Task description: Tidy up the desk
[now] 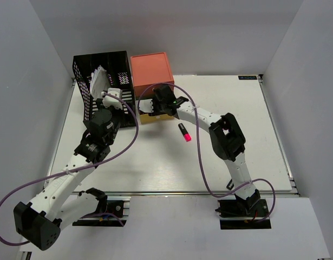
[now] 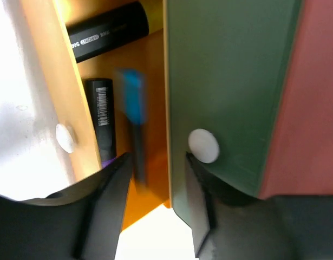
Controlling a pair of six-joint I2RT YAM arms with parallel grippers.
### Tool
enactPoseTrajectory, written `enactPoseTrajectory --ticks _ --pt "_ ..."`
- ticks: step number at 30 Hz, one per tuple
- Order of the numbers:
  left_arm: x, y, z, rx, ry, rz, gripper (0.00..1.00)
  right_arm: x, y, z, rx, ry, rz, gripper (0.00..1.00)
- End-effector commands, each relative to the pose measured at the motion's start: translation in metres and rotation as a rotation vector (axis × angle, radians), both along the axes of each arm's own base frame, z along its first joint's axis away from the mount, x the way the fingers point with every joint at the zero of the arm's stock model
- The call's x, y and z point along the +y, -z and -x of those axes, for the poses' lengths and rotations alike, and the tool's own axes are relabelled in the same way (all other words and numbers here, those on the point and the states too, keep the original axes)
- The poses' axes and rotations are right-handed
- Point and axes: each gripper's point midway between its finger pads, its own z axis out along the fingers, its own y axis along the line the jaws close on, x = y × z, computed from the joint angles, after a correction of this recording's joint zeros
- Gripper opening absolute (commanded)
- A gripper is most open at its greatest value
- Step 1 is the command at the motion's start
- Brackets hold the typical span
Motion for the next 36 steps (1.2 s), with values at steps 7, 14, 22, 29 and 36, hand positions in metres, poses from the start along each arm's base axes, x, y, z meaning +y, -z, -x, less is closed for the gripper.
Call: enactPoseTrajectory --ticks 7,14,22,29,36 --pt "0.000 -0.011 0.004 -0.033 0.012 0.023 0.90 0.005 -0.053 -0.009 -0.080 0.035 -0.078 0.60" --pt "-0.004 -0.016 0.007 -0.046 0.040 0.045 0.90 -0.019 -0.094 0.028 0.031 0.034 -0.174 0.49" --pt "-0.010 -0.022 0.013 -0.067 0.082 0.072 0.90 -0.105 -0.074 0.129 0.345 -0.107 -0.031 0.00" --pt "-0.013 -0.026 0.015 -0.073 0.102 0.087 0.90 -0.208 -0.030 0.207 0.396 -0.221 0.229 0.00" --pt "-0.013 -0.025 0.016 -0.072 0.102 0.088 0.90 -0.277 -0.004 0.266 0.633 -0.198 0.403 0.30"
